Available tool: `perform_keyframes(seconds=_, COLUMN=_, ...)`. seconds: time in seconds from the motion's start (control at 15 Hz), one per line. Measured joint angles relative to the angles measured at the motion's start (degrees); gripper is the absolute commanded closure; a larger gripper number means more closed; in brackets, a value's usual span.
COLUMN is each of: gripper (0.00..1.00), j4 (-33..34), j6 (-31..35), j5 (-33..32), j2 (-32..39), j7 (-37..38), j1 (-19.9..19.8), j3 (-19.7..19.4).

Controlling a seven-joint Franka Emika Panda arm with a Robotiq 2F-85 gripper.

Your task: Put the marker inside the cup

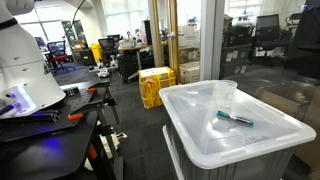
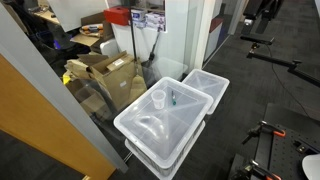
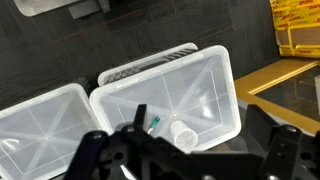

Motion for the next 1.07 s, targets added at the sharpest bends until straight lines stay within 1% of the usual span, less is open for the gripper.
perform_keyframes(seconds=0.4, gripper=0.0, j4=0.0, j6=10.8, j5=0.0, j2=4.1, j7=0.0, j1=-0.7, j3=0.0)
perform_keyframes(seconds=1.07, gripper=0.0, j4=0.2, j6=32.7, j5=0.0, j2=14.8, j7=0.8, j1=-2.6, j3=-0.1)
